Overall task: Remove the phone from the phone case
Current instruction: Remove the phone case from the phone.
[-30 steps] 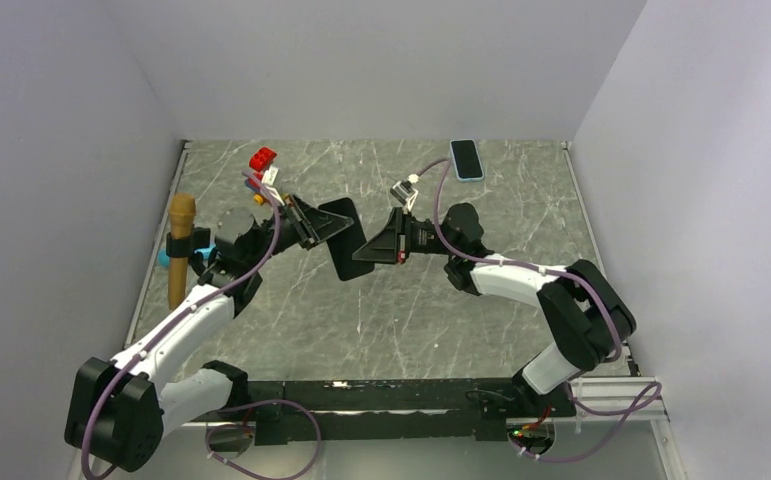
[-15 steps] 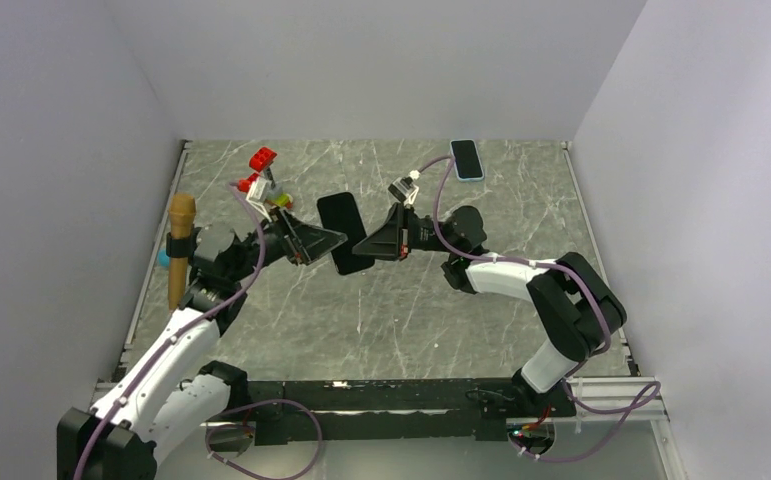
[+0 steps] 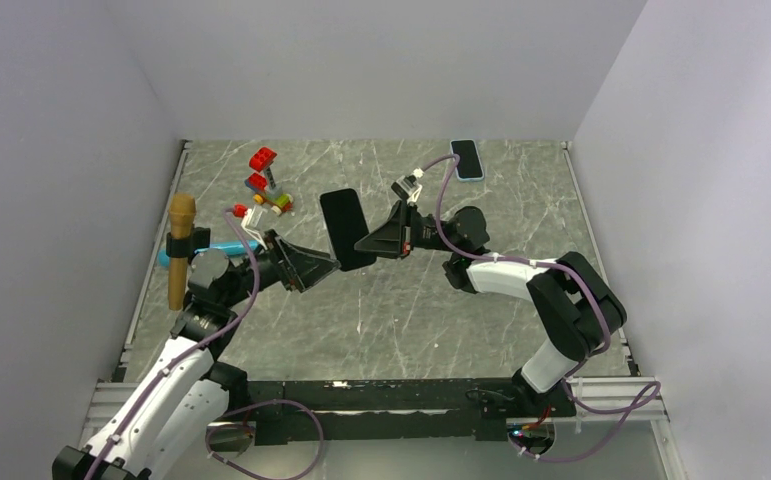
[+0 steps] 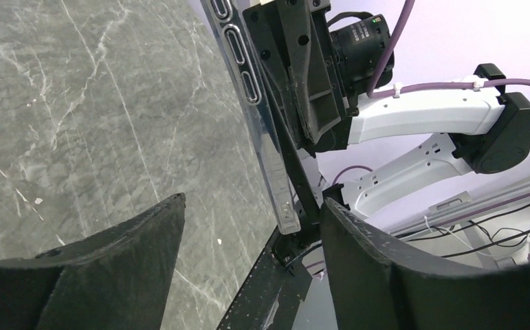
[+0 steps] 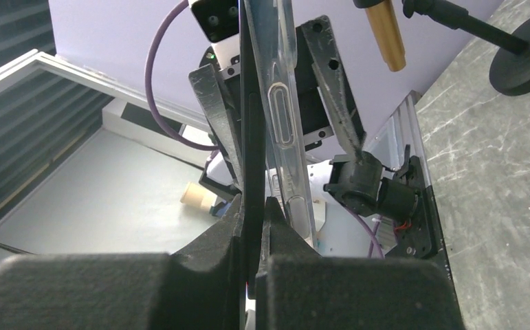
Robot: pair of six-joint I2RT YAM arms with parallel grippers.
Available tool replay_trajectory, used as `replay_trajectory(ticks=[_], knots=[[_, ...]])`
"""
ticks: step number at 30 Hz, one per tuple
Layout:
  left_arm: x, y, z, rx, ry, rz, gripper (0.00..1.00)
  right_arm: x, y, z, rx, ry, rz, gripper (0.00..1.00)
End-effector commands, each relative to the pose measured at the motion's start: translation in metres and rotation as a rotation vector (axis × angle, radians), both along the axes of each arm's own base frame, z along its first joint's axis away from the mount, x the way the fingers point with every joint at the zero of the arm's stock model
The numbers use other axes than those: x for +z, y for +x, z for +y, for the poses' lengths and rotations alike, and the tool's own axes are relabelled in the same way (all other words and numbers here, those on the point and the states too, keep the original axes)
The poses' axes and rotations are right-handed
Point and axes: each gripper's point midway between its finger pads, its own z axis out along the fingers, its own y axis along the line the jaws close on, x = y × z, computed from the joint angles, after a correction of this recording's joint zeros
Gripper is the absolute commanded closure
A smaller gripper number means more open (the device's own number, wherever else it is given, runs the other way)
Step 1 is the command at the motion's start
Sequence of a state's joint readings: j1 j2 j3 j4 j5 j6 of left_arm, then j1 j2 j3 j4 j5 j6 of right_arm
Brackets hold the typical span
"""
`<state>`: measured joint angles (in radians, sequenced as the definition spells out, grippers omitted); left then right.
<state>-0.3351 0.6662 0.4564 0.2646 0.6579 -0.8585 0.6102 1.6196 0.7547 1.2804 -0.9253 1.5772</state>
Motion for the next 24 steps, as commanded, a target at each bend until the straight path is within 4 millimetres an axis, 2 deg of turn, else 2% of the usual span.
replay_trajectory(ticks=[1, 2, 4, 7, 9, 13, 15, 17, 24], knots=[[0.005, -0.002, 0.002, 0.005, -0.002, -0.040, 0.30, 0.035, -0.007, -0.009, -0.023, 0.113, -0.117, 1.00], [0.004, -0.002, 0.002, 0.009, -0.003, -0.037, 0.34, 0.035, -0.007, -0.009, -0.022, 0.117, -0.117, 1.00], [0.005, -0.003, 0.003, 0.012, -0.010, -0.045, 0.34, 0.036, -0.008, -0.010, -0.021, 0.119, -0.119, 1.00], [0.005, -0.004, 0.006, 0.030, 0.000, -0.048, 0.19, 0.035, -0.009, -0.010, -0.022, 0.112, -0.122, 1.00], [0.004, -0.003, 0.008, 0.043, 0.012, -0.045, 0.16, 0.036, -0.009, -0.010, -0.022, 0.113, -0.125, 1.00], [0.007, -0.002, 0.005, 0.030, -0.002, -0.052, 0.21, 0.039, -0.010, -0.010, -0.022, 0.117, -0.132, 1.00], [0.006, 0.000, 0.003, 0.018, -0.011, -0.038, 0.29, 0.039, -0.010, -0.010, -0.020, 0.120, -0.131, 1.00], [0.007, 0.001, 0.001, 0.008, -0.017, -0.036, 0.33, 0.040, -0.010, -0.010, -0.022, 0.126, -0.131, 1.00], [0.010, 0.007, 0.001, 0.023, -0.010, -0.035, 0.34, 0.041, -0.013, -0.009, -0.014, 0.124, -0.136, 1.00]])
